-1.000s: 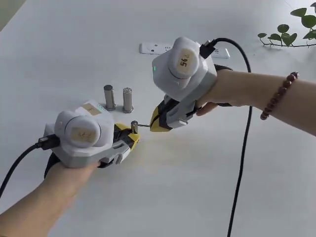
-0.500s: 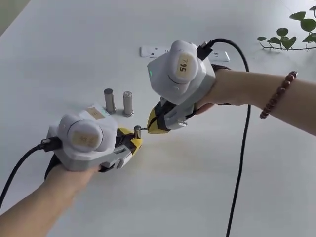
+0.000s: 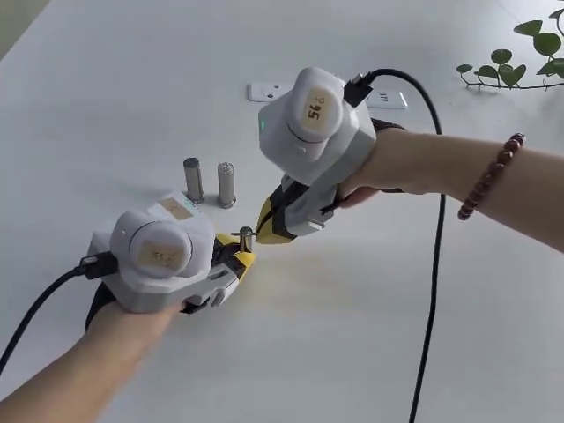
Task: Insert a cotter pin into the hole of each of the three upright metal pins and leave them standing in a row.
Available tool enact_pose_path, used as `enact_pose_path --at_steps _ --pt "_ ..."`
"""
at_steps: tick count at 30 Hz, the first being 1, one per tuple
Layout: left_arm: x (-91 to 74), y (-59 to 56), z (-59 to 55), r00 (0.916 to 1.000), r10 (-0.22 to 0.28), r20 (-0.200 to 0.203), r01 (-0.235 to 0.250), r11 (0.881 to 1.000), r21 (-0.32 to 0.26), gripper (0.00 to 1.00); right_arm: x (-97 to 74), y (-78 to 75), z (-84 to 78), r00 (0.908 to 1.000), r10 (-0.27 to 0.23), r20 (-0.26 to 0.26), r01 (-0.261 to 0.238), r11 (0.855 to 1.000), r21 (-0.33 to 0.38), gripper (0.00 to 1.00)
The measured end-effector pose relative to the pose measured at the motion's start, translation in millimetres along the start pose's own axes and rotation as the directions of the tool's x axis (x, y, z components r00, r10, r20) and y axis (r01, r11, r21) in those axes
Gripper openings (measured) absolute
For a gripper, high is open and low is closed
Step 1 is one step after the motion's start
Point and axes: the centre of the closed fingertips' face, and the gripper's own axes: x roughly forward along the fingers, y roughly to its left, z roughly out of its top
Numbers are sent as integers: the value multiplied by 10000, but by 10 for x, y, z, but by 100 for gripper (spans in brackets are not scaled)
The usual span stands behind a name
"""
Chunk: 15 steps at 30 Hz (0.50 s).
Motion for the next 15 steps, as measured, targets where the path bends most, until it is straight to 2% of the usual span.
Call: enact_pose_path --at_steps 3,4,7,8,11,15 --pt "-7 8 -37 9994 267 -214 -270 9995 -136 8 2 4 7 9999 -101 65 100 9999 82 0" --pt "-14 -22 -37 9995 250 -217 -251 9997 -44 12 6 3 11 9999 -101 82 100 9999 106 0" --pt "-35 -75 -14 9994 357 -35 -357 9994 44 18 7 7 15 9999 -101 123 100 9999 100 0" --pt "-34 -68 -33 9986 507 -137 -505 9987 85 17 8 2 14 9999 -128 106 127 9999 102 0" --pt "-33 -67 -43 9978 657 -109 -657 9978 -85 19 6 8 16 9998 -149 111 147 9998 134 0" --pt "-41 -61 -2 9958 906 89 -906 9959 -2 19 9 2 12 9997 -199 106 198 9998 79 0"
